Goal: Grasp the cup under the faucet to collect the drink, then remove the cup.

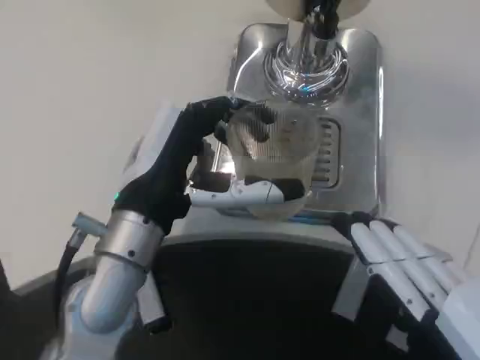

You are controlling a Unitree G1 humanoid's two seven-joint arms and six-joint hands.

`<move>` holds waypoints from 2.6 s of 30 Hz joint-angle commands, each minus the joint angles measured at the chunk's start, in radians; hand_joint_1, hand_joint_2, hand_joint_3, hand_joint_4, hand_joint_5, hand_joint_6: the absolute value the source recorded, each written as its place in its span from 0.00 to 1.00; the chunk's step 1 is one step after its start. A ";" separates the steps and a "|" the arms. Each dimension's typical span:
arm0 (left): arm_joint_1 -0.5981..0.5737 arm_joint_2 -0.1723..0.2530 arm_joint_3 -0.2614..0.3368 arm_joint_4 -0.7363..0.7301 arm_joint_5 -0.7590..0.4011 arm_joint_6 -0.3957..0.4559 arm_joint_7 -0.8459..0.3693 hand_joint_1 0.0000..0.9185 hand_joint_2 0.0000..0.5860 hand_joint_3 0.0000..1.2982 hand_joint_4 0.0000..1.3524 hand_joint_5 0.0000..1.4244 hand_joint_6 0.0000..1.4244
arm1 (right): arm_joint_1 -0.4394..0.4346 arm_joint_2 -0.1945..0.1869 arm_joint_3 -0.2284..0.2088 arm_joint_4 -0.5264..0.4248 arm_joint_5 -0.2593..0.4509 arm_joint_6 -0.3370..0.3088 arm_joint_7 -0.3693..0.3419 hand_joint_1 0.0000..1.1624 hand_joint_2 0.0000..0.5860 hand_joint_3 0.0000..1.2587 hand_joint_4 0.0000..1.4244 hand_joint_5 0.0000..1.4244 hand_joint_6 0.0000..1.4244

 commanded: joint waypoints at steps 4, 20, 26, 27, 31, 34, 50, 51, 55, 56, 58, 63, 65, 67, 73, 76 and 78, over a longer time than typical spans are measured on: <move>-0.089 -0.019 -0.024 0.138 0.011 -0.075 0.063 0.88 0.11 0.88 0.84 1.00 1.00 | 0.044 0.026 -0.027 -0.015 0.012 -0.049 0.001 0.51 0.41 0.00 0.00 0.03 0.10; -0.281 -0.025 -0.031 0.468 0.033 -0.202 0.157 0.86 0.11 0.88 0.84 0.99 1.00 | 0.018 0.051 -0.022 -0.015 0.000 -0.039 0.027 0.55 0.45 0.00 0.00 0.03 0.10; -0.349 -0.028 -0.042 0.595 0.043 -0.234 0.195 0.84 0.10 0.88 0.83 0.99 1.00 | 0.000 0.059 -0.012 -0.015 -0.010 -0.027 0.048 0.57 0.44 0.00 0.02 0.03 0.10; -0.359 -0.030 -0.044 0.612 0.044 -0.238 0.200 0.84 0.10 0.88 0.83 0.99 1.00 | -0.001 0.059 -0.011 -0.015 -0.011 -0.024 0.050 0.57 0.44 0.00 0.02 0.03 0.10; -0.384 -0.037 -0.056 0.658 0.048 -0.254 0.221 0.83 0.10 0.87 0.83 0.99 1.00 | -0.006 0.059 -0.006 -0.015 -0.016 -0.016 0.054 0.58 0.44 0.00 0.01 0.03 0.10; -0.398 -0.042 -0.064 0.682 0.050 -0.262 0.235 0.82 0.11 0.87 0.82 0.98 1.00 | -0.008 0.060 0.000 -0.015 -0.021 -0.009 0.054 0.58 0.44 0.00 0.01 0.03 0.10; -0.455 -0.066 -0.083 0.787 0.063 -0.281 0.279 0.77 0.13 0.83 0.77 0.96 1.00 | -0.010 0.092 0.030 -0.015 -0.059 -0.006 0.049 0.58 0.45 0.00 0.02 0.03 0.10; -0.456 -0.066 -0.084 0.790 0.062 -0.282 0.279 0.75 0.15 0.79 0.77 0.94 1.00 | -0.007 0.096 0.032 -0.015 -0.060 -0.008 0.048 0.58 0.45 0.00 0.02 0.03 0.10; -0.452 -0.047 -0.107 0.788 0.094 -0.307 0.301 0.61 0.13 0.41 0.43 0.69 0.83 | 0.002 0.101 0.037 -0.015 -0.062 -0.014 0.046 0.58 0.46 0.00 0.02 0.03 0.10; -0.448 -0.043 -0.114 0.786 0.102 -0.310 0.307 0.58 0.13 0.32 0.34 0.62 0.76 | 0.002 0.101 0.038 -0.015 -0.063 -0.013 0.045 0.58 0.46 0.00 0.01 0.03 0.10; -0.443 -0.039 -0.118 0.784 0.107 -0.313 0.311 0.54 0.12 0.20 0.22 0.52 0.67 | 0.002 0.099 0.041 -0.015 -0.064 -0.009 0.045 0.58 0.46 0.00 0.01 0.03 0.10; -0.438 -0.034 -0.115 0.785 0.096 -0.326 0.305 0.53 0.12 0.12 0.12 0.44 0.56 | 0.000 0.096 0.046 -0.015 -0.067 -0.003 0.045 0.57 0.47 0.00 0.02 0.03 0.10; -0.437 -0.033 -0.115 0.785 0.097 -0.326 0.308 0.53 0.12 0.11 0.09 0.40 0.49 | -0.001 0.096 0.046 -0.015 -0.067 -0.001 0.044 0.57 0.47 0.00 0.02 0.03 0.10; -0.434 -0.032 -0.115 0.782 0.096 -0.326 0.308 0.52 0.12 0.09 0.05 0.34 0.39 | -0.002 0.094 0.045 -0.015 -0.064 0.004 0.045 0.57 0.47 0.00 0.02 0.03 0.10; -0.413 -0.029 -0.106 0.750 0.092 -0.321 0.317 0.48 0.12 0.05 0.00 0.25 0.22 | -0.022 0.078 0.053 -0.015 -0.066 0.029 0.052 0.57 0.48 0.00 0.02 0.03 0.10; -0.396 -0.025 -0.096 0.724 0.084 -0.318 0.320 0.46 0.12 0.03 0.00 0.23 0.19 | -0.034 0.064 0.056 -0.015 -0.065 0.046 0.054 0.56 0.48 0.00 0.01 0.03 0.10; -0.376 -0.024 -0.081 0.690 0.074 -0.313 0.318 0.44 0.12 0.03 0.00 0.22 0.18 | -0.039 0.056 0.056 -0.015 -0.062 0.054 0.054 0.56 0.48 0.00 0.01 0.03 0.10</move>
